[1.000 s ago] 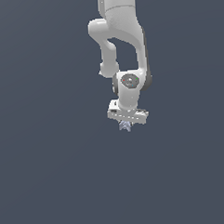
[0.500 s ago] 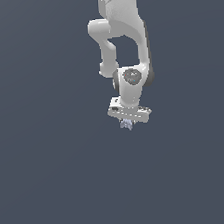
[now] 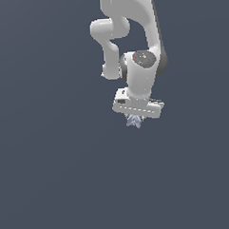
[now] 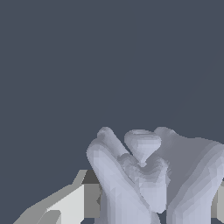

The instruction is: Pick up the object and move it to a goal position.

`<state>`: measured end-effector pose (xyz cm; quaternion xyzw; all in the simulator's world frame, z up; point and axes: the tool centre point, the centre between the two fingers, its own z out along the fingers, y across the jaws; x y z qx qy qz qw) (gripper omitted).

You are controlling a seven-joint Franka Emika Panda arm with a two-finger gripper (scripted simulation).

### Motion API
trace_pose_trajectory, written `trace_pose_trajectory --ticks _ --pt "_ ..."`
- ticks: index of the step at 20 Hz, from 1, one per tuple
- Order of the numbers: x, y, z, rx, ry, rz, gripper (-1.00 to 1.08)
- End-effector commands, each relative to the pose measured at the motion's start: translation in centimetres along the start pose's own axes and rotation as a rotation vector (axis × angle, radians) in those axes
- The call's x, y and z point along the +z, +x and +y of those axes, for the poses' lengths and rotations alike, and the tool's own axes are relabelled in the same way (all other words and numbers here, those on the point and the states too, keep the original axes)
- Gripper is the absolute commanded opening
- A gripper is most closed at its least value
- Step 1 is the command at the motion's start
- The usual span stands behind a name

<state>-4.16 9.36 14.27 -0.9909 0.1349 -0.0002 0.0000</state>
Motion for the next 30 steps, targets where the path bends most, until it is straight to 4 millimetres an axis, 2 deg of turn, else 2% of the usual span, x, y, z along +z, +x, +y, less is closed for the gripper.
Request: trace_pose_trajectory --ticks 1,17,23,30 --pt "-2.6 0.4 -0.6 0.000 0.000 0.000 -1.00" --pt "-18.1 3.5 -4.6 0.000 0.000 0.000 -1.00" --pt "-22.6 4.4 -5.9 0.000 0.000 0.000 -1.00" --pt "-26.9 5.4 -7.1 0.001 0.000 0.000 -1.00"
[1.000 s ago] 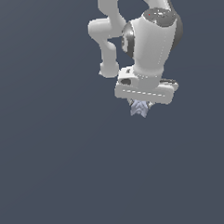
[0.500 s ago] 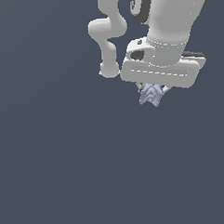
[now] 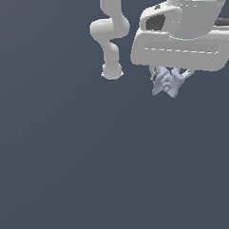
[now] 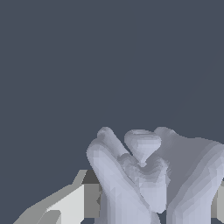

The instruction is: Pick up the object and move it to a goal position.

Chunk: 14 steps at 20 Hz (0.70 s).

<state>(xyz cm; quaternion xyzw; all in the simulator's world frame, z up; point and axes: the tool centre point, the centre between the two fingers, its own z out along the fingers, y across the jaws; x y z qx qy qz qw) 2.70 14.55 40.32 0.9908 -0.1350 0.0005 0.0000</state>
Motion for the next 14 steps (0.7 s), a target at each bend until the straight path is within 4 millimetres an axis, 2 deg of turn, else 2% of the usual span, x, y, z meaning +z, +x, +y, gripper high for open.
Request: trace_pose_trajectory --ticks 1,14 --pt "-1.4 0.3 -0.4 0.000 0.000 -0.001 -1.00" --pt "-6.9 1.7 -1.9 0.000 0.000 -0.001 -1.00"
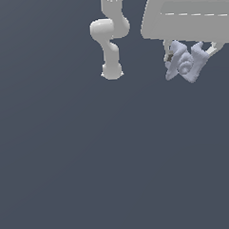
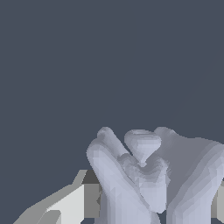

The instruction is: Pick up the object and move it to a goal position.

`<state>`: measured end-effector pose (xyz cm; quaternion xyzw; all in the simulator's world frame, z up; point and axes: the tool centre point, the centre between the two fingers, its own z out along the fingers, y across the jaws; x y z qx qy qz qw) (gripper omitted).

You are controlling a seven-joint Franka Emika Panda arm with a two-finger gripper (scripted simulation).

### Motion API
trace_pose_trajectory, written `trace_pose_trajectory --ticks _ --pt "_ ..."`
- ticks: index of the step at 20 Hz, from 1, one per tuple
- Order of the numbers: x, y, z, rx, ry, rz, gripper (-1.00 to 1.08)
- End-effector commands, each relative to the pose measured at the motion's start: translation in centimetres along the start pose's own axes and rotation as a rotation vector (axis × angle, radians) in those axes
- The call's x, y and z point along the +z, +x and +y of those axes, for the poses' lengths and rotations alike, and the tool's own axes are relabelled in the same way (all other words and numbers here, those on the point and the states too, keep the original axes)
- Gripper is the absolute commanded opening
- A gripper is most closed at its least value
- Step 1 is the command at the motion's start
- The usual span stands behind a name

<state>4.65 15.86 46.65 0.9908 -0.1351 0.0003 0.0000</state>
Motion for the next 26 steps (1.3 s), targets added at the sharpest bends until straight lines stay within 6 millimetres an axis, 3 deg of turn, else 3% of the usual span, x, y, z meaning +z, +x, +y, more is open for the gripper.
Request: trace_pose_trajectory --ticks 1,12,26 --pt "-0.8 0.2 -0.2 0.000 0.000 0.000 -1.00" --pt "-3.1 0.8 -0.9 0.000 0.000 0.000 -1.00" --pt "-3.7 1.0 -1.1 0.000 0.000 0.000 -1.00"
